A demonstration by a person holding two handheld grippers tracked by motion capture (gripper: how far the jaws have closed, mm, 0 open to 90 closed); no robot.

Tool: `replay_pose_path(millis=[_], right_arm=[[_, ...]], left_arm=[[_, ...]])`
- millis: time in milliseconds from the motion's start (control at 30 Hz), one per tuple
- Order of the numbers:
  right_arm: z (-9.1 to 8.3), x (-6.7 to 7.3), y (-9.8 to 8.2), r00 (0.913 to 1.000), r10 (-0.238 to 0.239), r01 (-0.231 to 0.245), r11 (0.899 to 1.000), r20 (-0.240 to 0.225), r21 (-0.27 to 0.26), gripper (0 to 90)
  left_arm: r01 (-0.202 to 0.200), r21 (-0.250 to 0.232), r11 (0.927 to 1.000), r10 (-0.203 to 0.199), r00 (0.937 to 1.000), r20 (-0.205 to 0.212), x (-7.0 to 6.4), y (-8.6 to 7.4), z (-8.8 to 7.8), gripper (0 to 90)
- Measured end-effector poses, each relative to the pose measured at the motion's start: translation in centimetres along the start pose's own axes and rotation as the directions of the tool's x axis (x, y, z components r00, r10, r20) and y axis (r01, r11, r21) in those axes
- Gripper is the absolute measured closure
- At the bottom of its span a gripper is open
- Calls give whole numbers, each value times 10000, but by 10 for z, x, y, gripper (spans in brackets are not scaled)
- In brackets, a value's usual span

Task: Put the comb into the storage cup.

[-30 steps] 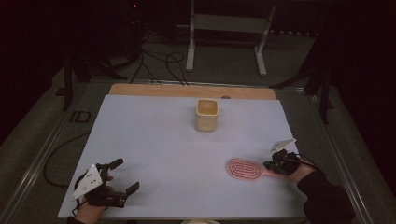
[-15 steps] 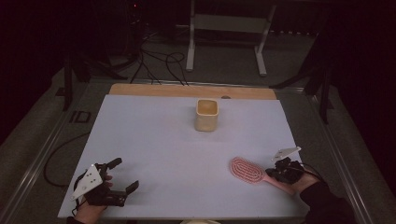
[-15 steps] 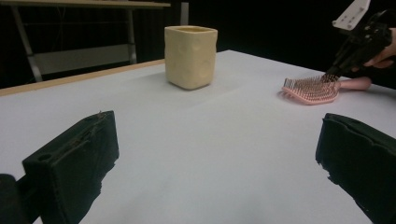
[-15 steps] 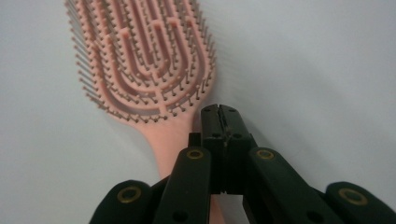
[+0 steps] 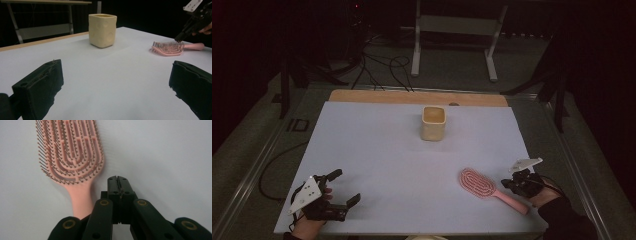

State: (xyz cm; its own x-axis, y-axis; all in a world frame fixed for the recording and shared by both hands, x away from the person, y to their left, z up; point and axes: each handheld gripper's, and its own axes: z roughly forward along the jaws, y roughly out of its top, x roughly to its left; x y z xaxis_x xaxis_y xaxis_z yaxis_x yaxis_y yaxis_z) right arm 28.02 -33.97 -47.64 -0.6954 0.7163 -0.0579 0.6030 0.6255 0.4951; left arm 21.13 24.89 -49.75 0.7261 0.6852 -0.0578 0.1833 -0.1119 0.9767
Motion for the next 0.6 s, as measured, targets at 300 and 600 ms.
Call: replay_pose_path(millis=[300, 600], right_arm=[[-14, 0, 3, 9996, -255, 253, 9996, 112, 139, 900], [-26, 7, 10, 9952, -947, 958, 9940, -240, 520, 713]], left_arm=[[23, 19, 10000, -23, 10000, 9, 0, 0, 0, 1], [33, 19, 10000, -33, 10000, 29, 0, 0, 0, 1]])
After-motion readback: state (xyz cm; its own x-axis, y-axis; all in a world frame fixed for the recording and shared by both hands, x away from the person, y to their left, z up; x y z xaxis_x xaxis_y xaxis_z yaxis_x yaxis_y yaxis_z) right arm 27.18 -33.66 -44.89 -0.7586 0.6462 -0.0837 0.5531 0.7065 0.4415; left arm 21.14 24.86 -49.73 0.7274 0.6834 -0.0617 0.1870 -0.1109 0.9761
